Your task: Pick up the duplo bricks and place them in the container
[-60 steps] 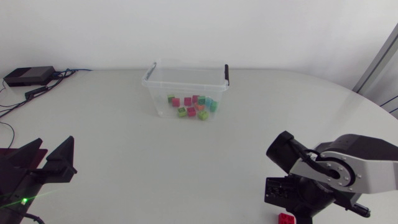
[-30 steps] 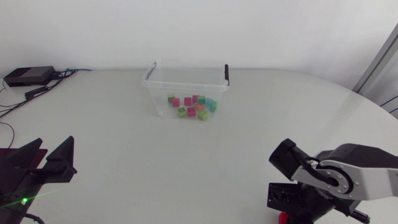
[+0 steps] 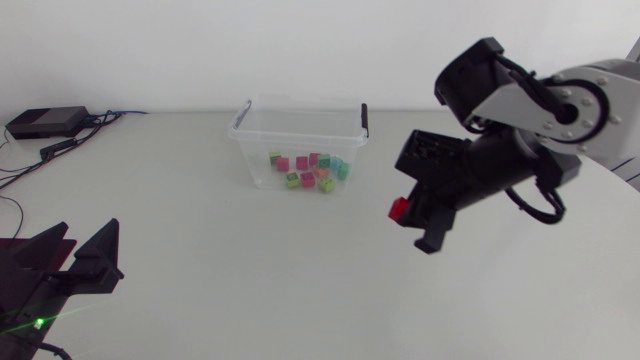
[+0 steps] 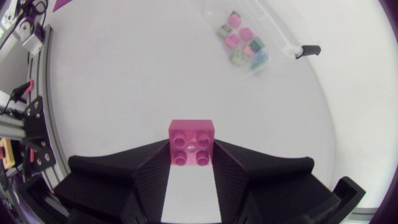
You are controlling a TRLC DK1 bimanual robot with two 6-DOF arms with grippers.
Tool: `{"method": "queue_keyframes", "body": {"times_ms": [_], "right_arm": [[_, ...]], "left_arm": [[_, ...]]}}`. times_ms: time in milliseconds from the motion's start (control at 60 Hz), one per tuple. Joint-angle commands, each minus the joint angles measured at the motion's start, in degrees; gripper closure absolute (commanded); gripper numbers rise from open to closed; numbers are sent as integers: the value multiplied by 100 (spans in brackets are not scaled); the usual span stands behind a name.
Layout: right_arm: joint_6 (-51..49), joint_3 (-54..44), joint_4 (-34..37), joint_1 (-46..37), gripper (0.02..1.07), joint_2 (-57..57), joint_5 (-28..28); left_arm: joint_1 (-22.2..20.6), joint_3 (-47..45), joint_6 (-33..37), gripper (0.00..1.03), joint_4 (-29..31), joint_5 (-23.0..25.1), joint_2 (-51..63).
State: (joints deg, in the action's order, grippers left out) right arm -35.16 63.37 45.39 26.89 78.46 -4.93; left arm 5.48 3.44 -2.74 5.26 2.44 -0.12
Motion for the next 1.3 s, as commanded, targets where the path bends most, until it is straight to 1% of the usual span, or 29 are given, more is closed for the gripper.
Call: {"method": "queue_keyframes", "body": {"times_ms": [0,167,400,500,683,733,750,783,817,833,850,917,933,1033,1083,1200,1250,1283], "right_arm": [[281,404,-337,-18,85,592,-122],[730,1318,-1041,-53,85,1568,-368],[1433,2531,-2192,-237,85,2587,-421],[1608,2900,-2719,-308,84,2930,-412],[1881,3708,-3115,-396,83,3721,-368],[1960,3902,-3194,-422,76,3897,-351],[1986,4051,-3194,-422,69,4037,-325],[1986,4227,-3194,-422,61,4195,-254],[1986,4526,-3167,-422,45,4477,-140],[1986,4579,-3167,-422,42,4521,-122],[1986,4702,-3141,-413,36,4635,-78],[1978,5000,-3132,-413,22,4916,80],[1986,5106,-3132,-413,17,5013,124],[1995,5097,-3185,-439,7,4951,220],[1986,4974,-3238,-466,7,4793,317],[1942,4078,-3844,-536,7,3941,590],[1942,3884,-3967,-545,7,3747,677],[1942,3577,-4090,-563,7,3448,792]], "left_arm": [[24,-116,81,5,-51,-59,-50],[24,-116,81,5,-60,-59,-50],[24,-116,81,5,-51,-59,-50],[24,-116,81,5,-51,-59,-50],[24,-116,81,5,-51,-59,-50],[24,-116,81,5,-51,-59,-50],[24,-116,81,5,-60,-59,-50],[24,-116,81,5,-60,-59,-50],[24,-116,81,5,-60,-59,-50],[24,-116,81,5,-51,-59,-50],[24,-116,81,5,-51,-59,-50],[24,-116,81,5,-60,-59,-50],[24,-116,81,5,-51,-59,-50],[24,-116,81,5,-51,-59,-50],[24,-116,81,5,-51,-59,-50],[24,-116,81,5,-60,-59,-50],[24,-116,81,5,-51,-59,-50],[24,-116,81,5,-51,-59,-50]]}}
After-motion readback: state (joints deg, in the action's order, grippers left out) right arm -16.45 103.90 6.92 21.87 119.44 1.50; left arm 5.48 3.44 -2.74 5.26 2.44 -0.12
